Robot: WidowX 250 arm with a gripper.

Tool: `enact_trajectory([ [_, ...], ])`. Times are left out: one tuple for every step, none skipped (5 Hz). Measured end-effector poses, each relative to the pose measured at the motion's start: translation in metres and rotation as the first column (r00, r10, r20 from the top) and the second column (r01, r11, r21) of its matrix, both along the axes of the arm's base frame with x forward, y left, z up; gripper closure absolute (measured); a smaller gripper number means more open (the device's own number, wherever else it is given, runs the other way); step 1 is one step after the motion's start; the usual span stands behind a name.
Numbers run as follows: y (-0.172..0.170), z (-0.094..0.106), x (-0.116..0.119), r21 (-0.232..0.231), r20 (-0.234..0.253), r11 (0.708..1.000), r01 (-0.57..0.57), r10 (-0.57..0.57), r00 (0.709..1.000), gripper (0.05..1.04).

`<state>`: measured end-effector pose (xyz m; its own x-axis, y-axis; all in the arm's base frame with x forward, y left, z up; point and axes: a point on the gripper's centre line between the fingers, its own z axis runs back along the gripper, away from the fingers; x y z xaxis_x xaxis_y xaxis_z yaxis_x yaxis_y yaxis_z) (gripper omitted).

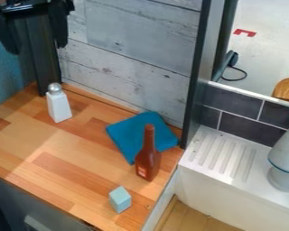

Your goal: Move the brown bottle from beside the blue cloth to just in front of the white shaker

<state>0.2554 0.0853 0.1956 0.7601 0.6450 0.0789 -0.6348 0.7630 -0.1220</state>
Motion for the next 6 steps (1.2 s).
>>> enact_trajectory([
  [-0.001, -0.008, 0.001, -0.009, -0.030, 1.000, 0.000, -0.001, 1.000, 0.082],
  [-0.038, -0.010, 0.035, 0.083, -0.112, 0.983, 0.165, -0.155, 0.982, 0.082],
  [-0.081, -0.016, 0.060, 0.154, -0.167, 0.941, 0.302, -0.276, 0.947, 0.082],
  [-0.095, -0.030, 0.070, 0.149, -0.197, 0.920, 0.362, -0.331, 0.923, 0.082],
  [-0.102, -0.038, 0.072, 0.153, -0.220, 0.902, 0.403, -0.367, 0.904, 0.082],
  [-0.106, -0.059, 0.060, 0.166, -0.249, 0.887, 0.431, -0.385, 0.889, 0.082],
])
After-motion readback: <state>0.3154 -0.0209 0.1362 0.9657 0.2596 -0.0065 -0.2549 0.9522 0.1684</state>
